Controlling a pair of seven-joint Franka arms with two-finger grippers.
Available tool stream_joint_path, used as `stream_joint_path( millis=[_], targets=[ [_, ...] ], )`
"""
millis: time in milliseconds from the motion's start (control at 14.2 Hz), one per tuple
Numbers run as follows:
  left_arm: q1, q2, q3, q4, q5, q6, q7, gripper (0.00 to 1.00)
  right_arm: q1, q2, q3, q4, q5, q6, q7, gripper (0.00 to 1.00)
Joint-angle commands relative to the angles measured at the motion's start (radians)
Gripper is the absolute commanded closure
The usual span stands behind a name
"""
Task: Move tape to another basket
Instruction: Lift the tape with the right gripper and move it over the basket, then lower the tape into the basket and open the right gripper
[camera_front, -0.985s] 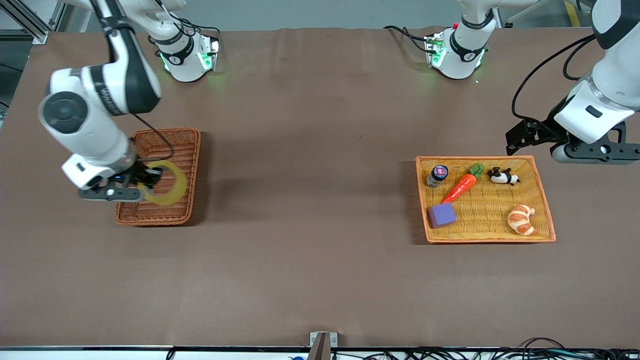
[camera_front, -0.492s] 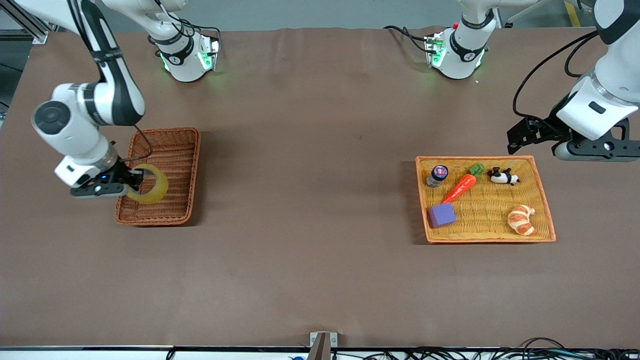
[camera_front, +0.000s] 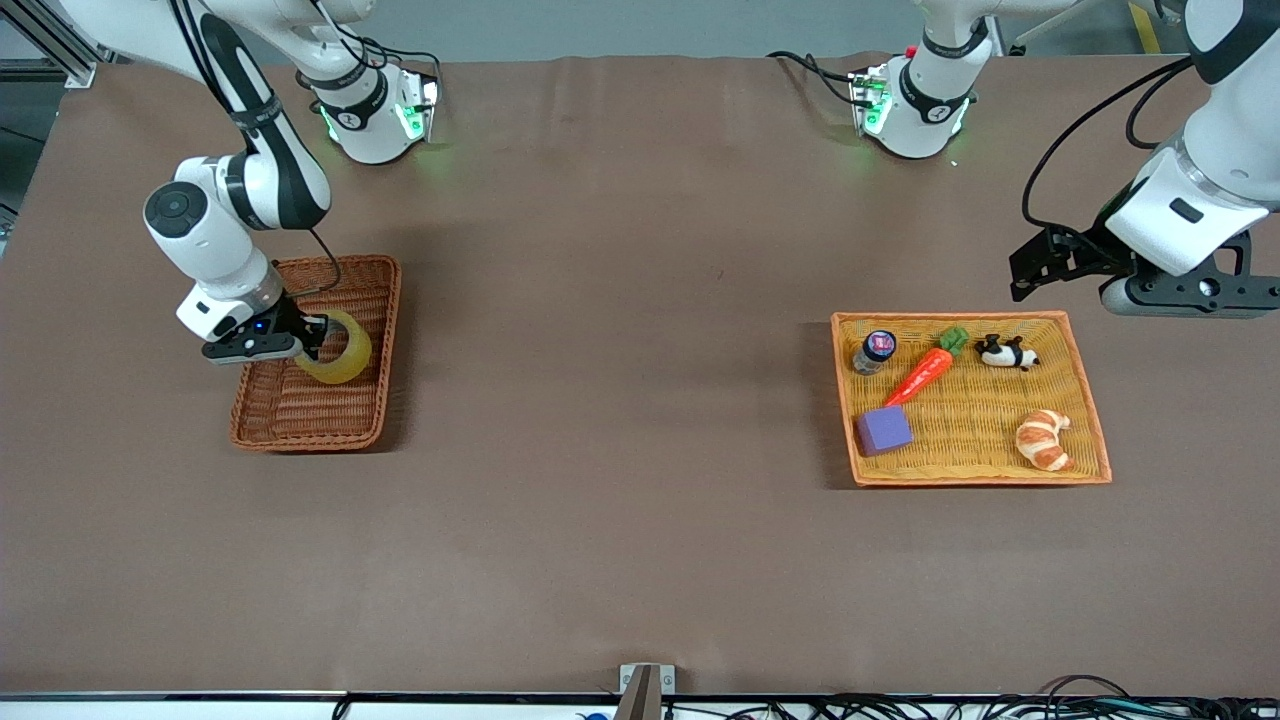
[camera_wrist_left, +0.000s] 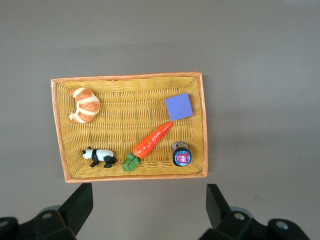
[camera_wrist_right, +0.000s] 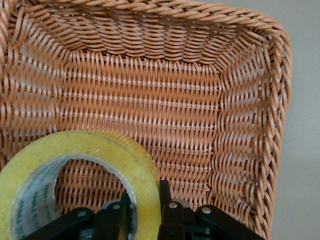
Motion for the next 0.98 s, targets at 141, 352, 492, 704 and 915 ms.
stream_joint_path(
  millis=[141, 352, 492, 704, 915],
  targets=[
    [-0.002, -0.027, 0.005, -0.006, 0.014, -0.017, 0.0, 0.0, -0.026, 0.02, -0.002, -0.027, 0.011, 0.062, -0.029, 0.89],
    [-0.01, -0.059, 0.008, -0.037, 0.016, -0.017, 0.0, 0.0, -0.043, 0.026, -0.011, -0.025, 0.008, 0.065, -0.072, 0.82],
    [-0.017, -0.067, 0.021, -0.052, 0.016, -0.017, -0.003, 0.0, -0.043, 0.036, -0.011, -0.022, 0.008, 0.065, -0.071, 0.29],
    [-0.024, -0.067, 0.03, -0.052, 0.016, -0.014, -0.003, 0.0, -0.034, 0.015, -0.005, 0.01, 0.01, 0.049, -0.036, 0.0],
    [-0.016, -0.065, 0.031, -0.052, 0.016, -0.014, -0.003, 0.0, -0.011, -0.04, 0.001, 0.111, 0.01, -0.102, 0.033, 0.0]
  ],
)
